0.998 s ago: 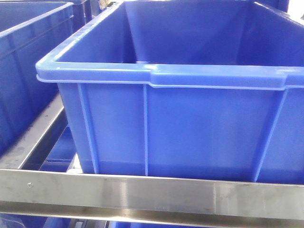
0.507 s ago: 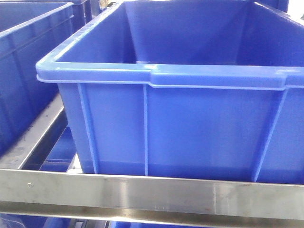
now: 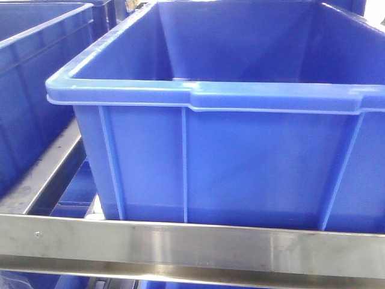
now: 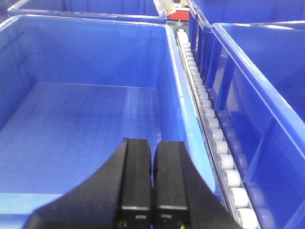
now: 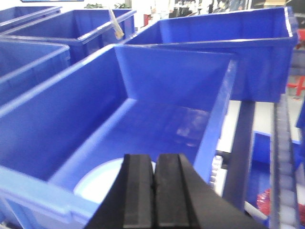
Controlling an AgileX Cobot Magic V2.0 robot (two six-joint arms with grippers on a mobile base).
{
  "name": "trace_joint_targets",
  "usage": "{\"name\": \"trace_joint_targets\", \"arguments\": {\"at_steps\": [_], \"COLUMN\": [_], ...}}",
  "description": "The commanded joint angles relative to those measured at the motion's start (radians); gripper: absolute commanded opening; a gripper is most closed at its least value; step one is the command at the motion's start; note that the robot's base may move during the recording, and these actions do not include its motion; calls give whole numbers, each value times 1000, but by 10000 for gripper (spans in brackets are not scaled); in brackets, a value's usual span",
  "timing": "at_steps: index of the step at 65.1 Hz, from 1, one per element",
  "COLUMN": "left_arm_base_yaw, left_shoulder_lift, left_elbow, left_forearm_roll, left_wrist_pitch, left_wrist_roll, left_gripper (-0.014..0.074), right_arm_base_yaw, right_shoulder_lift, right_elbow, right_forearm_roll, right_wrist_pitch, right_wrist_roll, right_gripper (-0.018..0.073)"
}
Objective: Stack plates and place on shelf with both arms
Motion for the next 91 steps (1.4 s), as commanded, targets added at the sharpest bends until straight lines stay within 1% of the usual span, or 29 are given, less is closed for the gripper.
{"name": "trace_joint_targets", "arguments": {"at_steps": [1, 5, 8, 13, 15, 26, 41, 44, 55, 87, 91], "left_arm_base_yaw": [-1, -1, -1, -1, -1, -1, -1, -1, -1, -1, -1], "left_shoulder_lift": [8, 8, 8, 8, 8, 8, 8, 8, 8, 8, 3], "left_elbow": [-36, -36, -36, -36, -36, -36, -36, -36, -36, -36, -21], "left_forearm_roll": [-8, -8, -8, -8, -8, -8, -8, -8, -8, -8, -6], "left_wrist_pitch": [-77, -77, -77, -77, -77, -77, -77, -77, -77, -77, -103], "left_wrist_roll": [0, 0, 0, 0, 0, 0, 0, 0, 0, 0, 0], "left_gripper": [82, 82, 82, 82, 82, 82, 82, 82, 82, 82, 82], "right_arm_base_yaw": [-4, -5, -9, -32, -46, -99, -133, -133, -133, -133, -133], "right_shoulder_lift": [-30, -62, -88, -135, -148, -145, -145, -145, -145, -145, -145], "right_elbow": [22, 73, 109, 157, 174, 254, 399, 394, 394, 394, 394], "right_forearm_roll": [-24, -36, -79, -161, -174, -174, -184, -196, -197, -197, -197], "right_wrist_pitch": [-98, -124, -148, -154, -149, -158, -311, -271, -292, -292, -292], "right_wrist_roll": [-2, -1, 13, 85, 102, 106, 153, 162, 162, 162, 162], "right_gripper": [48, 48, 48, 48, 48, 48, 48, 48, 48, 48, 48]}}
